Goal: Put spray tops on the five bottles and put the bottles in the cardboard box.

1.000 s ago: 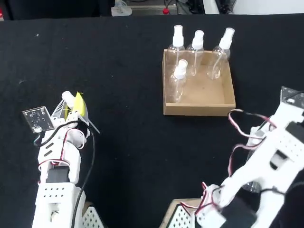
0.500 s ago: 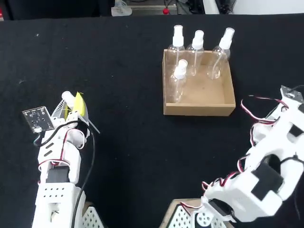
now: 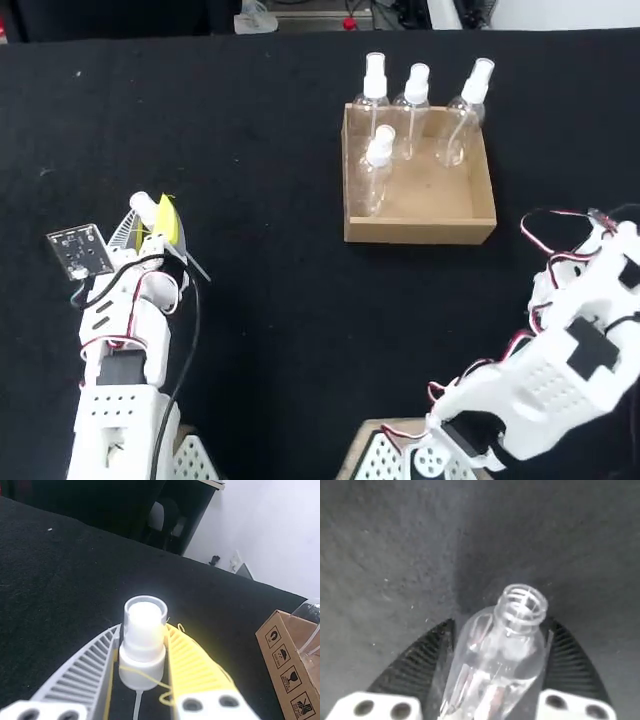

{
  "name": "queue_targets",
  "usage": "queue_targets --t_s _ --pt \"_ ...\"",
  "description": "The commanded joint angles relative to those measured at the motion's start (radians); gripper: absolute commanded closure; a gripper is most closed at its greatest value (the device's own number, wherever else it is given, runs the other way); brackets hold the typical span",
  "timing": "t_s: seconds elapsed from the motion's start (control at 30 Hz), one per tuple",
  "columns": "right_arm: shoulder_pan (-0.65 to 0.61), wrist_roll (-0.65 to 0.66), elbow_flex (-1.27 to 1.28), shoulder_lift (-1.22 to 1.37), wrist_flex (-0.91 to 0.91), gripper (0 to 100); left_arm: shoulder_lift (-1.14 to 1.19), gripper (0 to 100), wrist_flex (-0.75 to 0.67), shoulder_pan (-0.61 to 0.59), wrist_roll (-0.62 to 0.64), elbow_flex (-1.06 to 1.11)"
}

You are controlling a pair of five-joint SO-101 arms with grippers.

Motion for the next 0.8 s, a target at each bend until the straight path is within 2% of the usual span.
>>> queue_targets --t_s 0.0,0.2,0.77 --pt "0.009 0.002 -0.102 0.001 0.077 75.1 -0.015 97 -0.025 -0.007 0.000 -0.008" --pt "0.012 0.002 -0.177 0.002 0.184 75.1 -0.015 97 -0.025 -0.007 0.000 -0.008" --pt "0.034 -0.009 -0.196 0.119 0.180 75.2 -0.015 97 -0.025 -0.008 0.000 -0.010"
